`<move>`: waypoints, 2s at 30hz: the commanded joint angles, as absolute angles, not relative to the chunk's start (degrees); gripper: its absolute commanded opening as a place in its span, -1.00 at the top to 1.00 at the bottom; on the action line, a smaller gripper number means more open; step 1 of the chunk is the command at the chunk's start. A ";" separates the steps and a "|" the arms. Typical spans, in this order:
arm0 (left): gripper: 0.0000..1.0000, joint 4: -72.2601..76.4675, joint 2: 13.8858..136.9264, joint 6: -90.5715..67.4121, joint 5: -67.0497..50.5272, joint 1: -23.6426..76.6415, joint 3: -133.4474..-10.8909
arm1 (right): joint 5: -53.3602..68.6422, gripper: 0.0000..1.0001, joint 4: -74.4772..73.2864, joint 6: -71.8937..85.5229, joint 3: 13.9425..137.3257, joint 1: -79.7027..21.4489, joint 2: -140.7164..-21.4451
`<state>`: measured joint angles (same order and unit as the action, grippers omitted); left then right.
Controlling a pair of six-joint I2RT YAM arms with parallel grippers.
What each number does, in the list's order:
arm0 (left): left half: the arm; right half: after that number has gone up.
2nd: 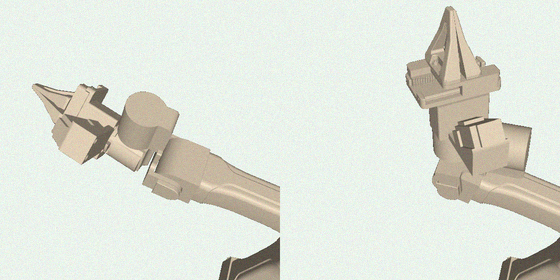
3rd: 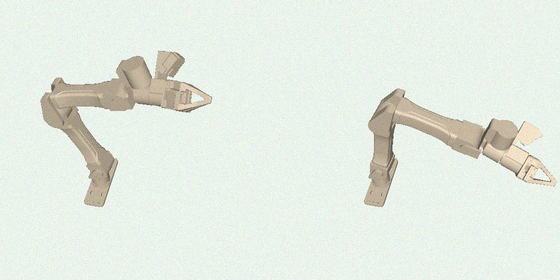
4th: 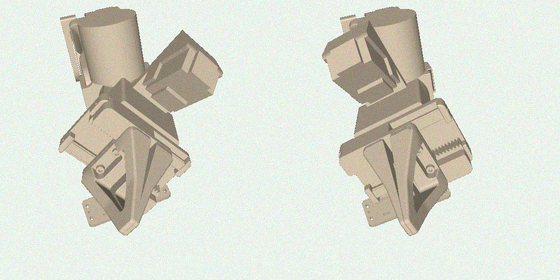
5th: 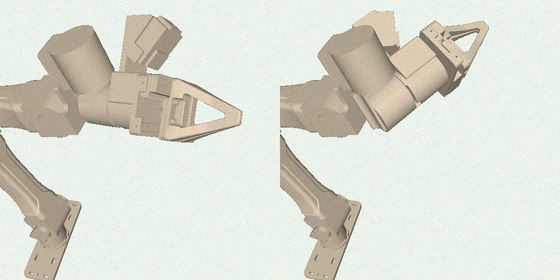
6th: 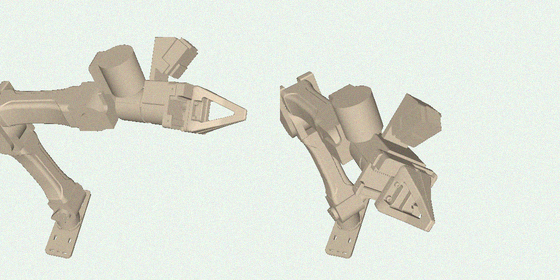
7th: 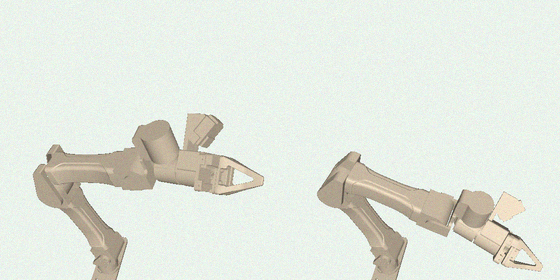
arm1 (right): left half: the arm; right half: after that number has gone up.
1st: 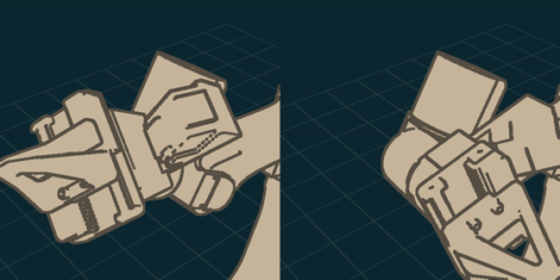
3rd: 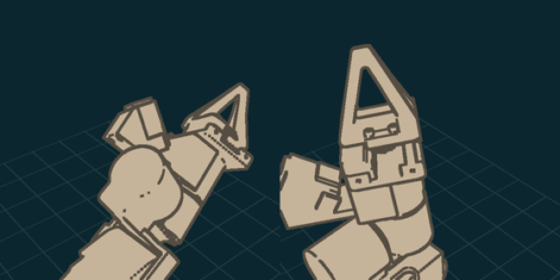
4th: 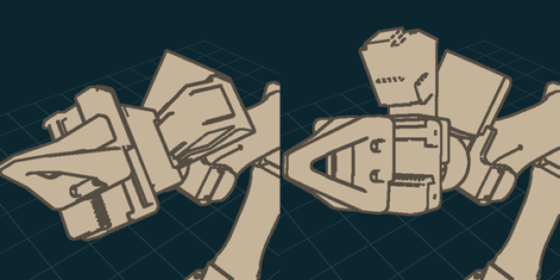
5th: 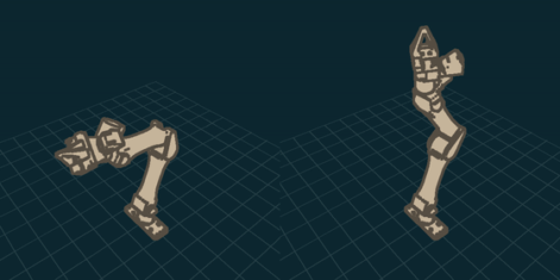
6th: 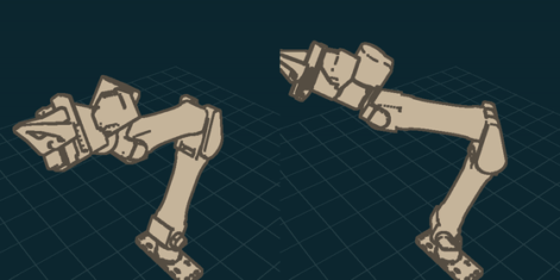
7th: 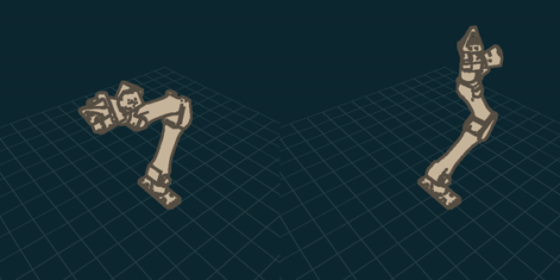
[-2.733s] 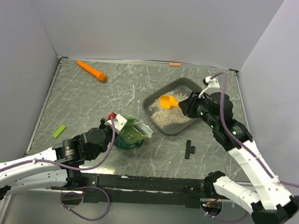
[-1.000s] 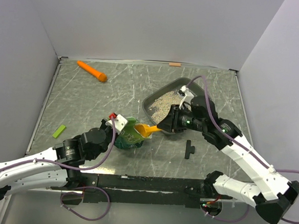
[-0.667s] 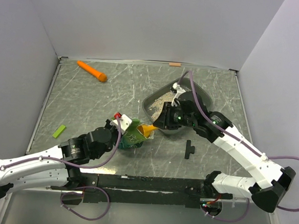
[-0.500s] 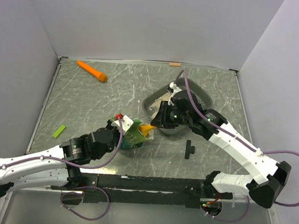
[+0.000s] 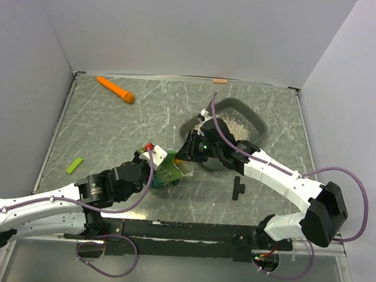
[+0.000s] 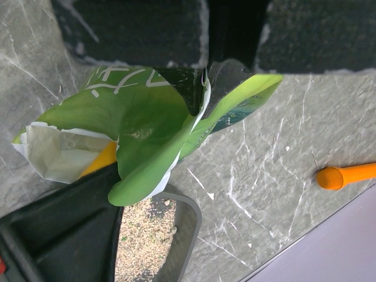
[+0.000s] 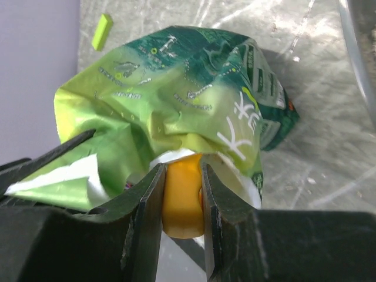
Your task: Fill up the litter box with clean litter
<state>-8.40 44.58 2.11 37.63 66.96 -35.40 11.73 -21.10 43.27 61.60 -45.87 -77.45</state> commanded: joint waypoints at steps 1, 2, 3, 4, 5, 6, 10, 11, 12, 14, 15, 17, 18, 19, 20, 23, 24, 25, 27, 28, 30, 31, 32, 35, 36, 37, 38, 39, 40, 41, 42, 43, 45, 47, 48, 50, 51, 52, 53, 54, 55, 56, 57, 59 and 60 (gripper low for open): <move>0.98 -8.79 44.12 1.49 38.84 67.68 -36.04 | 12.29 1.00 -16.81 46.56 53.89 -44.83 -78.41; 0.98 -8.79 43.95 1.49 39.02 67.59 -35.86 | 13.44 1.00 -12.44 47.36 50.57 -44.65 -77.88; 0.98 -8.79 43.95 1.49 39.20 67.67 -35.95 | 14.58 1.00 -9.70 48.24 48.80 -44.21 -77.26; 0.99 -8.88 43.86 1.49 39.11 67.68 -35.86 | 16.50 1.00 -7.49 49.64 47.21 -43.95 -75.95; 0.98 -8.70 43.77 1.58 39.11 67.59 -35.77 | 17.39 1.00 -2.77 50.35 44.24 -43.34 -75.33; 0.98 -8.79 43.77 1.58 39.02 67.67 -35.86 | 18.27 1.00 -0.72 50.88 42.82 -43.16 -74.71; 0.98 -8.96 44.12 1.93 39.11 67.67 -35.77 | 22.76 1.00 8.95 53.95 36.14 -42.28 -71.55; 0.99 -9.05 44.38 1.85 39.11 67.68 -35.77 | 24.42 1.00 10.62 54.40 35.17 -42.19 -70.93; 0.98 -9.05 44.38 1.93 39.02 67.68 -35.68 | 24.96 1.00 13.07 54.84 34.37 -41.93 -69.45; 0.98 -9.05 44.38 2.02 39.02 67.68 -35.68 | 26.10 1.00 14.84 55.89 32.00 -41.49 -67.51; 0.99 -8.88 44.47 2.11 39.11 67.59 -35.60 | 26.45 1.00 16.33 56.33 31.30 -40.96 -65.50; 0.98 -8.88 44.47 2.11 39.11 67.68 -35.51 | 26.89 1.00 17.31 57.91 29.10 -40.26 -63.38; 0.98 -8.79 44.39 2.20 39.20 67.68 -35.42 | 27.59 1.00 18.01 58.53 28.31 -39.91 -61.19; 0.98 -8.79 44.47 2.11 39.20 67.59 -35.42 | 28.03 1.00 19.67 59.75 26.47 -39.12 -60.13; 0.98 -8.88 44.56 2.20 39.20 67.59 -35.42 | 28.39 1.00 20.47 60.29 25.50 -38.59 -59.07; 0.98 -8.88 44.65 2.63 39.11 67.68 -35.33 | 29.88 1.00 23.11 62.31 22.33 -37.27 -55.91; 0.98 -8.96 44.65 2.46 39.20 67.68 -35.42 | 30.06 1.00 23.55 62.84 21.72 -37.09 -54.51; 0.99 -9.14 44.91 2.37 39.29 67.68 -35.42 | 30.49 1.00 24.08 63.71 20.49 -36.83 -53.80; 0.98 -9.14 44.91 2.46 39.29 67.76 -35.42 | 30.94 1.00 24.96 64.33 19.60 -36.65 -51.87; 0.98 -9.23 44.91 2.37 39.55 67.68 -35.51 | 31.46 1.00 25.40 65.21 18.56 -36.48 -51.16; 0.98 -9.14 45.00 2.55 39.55 67.76 -35.42 | 31.82 1.00 26.02 66.18 17.67 -35.86 -48.80; 0.99 -9.14 45.00 2.46 39.55 67.76 -35.33 | 32.08 1.00 25.93 66.62 16.97 -35.69 -47.91; 0.98 -9.23 45.00 2.46 39.72 67.76 -35.42 | 32.25 1.00 25.14 66.80 16.70 -35.07 -46.77; 0.98 -9.23 45.35 2.46 39.99 67.68 -35.42 | 33.04 1.00 22.59 66.80 16.35 -33.49 -42.38; 0.98 -9.14 45.44 2.63 39.99 67.76 -35.42 | 33.13 1.00 20.59 66.80 16.17 -32.96 -40.01; 0.98 -9.14 45.61 2.55 39.82 67.76 -35.42 | 33.40 1.00 19.52 66.62 16.08 -32.52 -38.86; 0.99 -9.05 45.79 2.64 39.47 67.85 -35.33 | 33.57 1.00 18.21 66.53 16.08 -32.08 -37.63; 0.98 -8.62 45.88 2.55 39.29 67.85 -35.33 | 33.57 1.00 15.67 66.19 16.17 -31.21 -35.27; 0.98 -8.44 46.05 2.46 38.85 67.85 -35.25 | 33.57 1.00 14.25 66.01 16.08 -30.85 -34.11; 0.99 -8.26 46.23 2.37 37.98 67.85 -35.16 | 33.57 1.00 13.11 65.83 16.00 -30.33 -32.27; 0.98 -8.09 46.23 2.20 37.71 67.85 -35.07 | 33.84 1.00 11.96 65.66 16.00 -29.45 -31.30; 0.98 -7.65 46.40 2.11 37.44 67.94 -35.07 | 33.92 1.00 10.30 65.65 15.65 -28.92 -30.42; 0.98 -7.38 46.49 2.02 37.00 68.29 -34.98 | 33.84 1.00 8.36 65.57 15.21 -28.30 -27.78; 0.98 -7.03 46.41 2.02 37.09 68.73 -34.89 | 33.84 1.00 5.37 65.30 14.50 -27.25 -25.15; 0.99 -6.86 46.32 2.11 37.09 68.82 -34.81 | 33.84 1.00 4.58 65.22 14.07 -26.90 -24.27; 0.98 -5.98 45.88 2.55 36.91 69.25 -34.37 | 33.75 1.00 1.69 65.13 13.62 -25.93 -21.73; 0.98 -5.72 45.70 2.55 36.74 69.34 -34.28 | 33.66 1.00 0.89 65.47 13.19 -25.67 -20.93; 0.98 -5.45 45.44 2.72 36.65 69.52 -34.19 | 33.40 1.00 0.18 65.65 12.92 -25.40 -20.05; 0.98 -5.01 45.35 2.90 36.56 69.87 -33.93 | 32.96 1.00 -2.26 65.92 12.75 -24.97 -18.12; 0.98 -4.84 45.26 2.99 36.56 70.05 -33.84 | 32.52 1.00 -3.50 66.35 12.57 -24.87 -17.15; 0.98 -4.75 45.26 3.08 36.56 70.14 -33.58 | 31.39 1.00 -4.56 66.71 12.66 -24.79 -16.18; 0.98 -4.57 45.44 3.25 36.56 70.31 -33.57 | 30.85 1.00 -6.92 67.06 12.66 -24.70 -14.26; 0.98 -4.57 45.53 3.34 36.65 70.49 -33.49 | 30.41 1.00 -7.73 68.02 12.57 -24.61 -13.28; 0.99 -4.48 45.97 3.43 37.00 70.84 -33.49 | 28.83 1.00 -9.83 69.08 12.48 -24.70 -10.56; 0.99 -4.40 46.14 3.34 37.00 71.01 -33.49 | 28.31 1.00 -11.15 70.13 12.39 -24.52 -9.68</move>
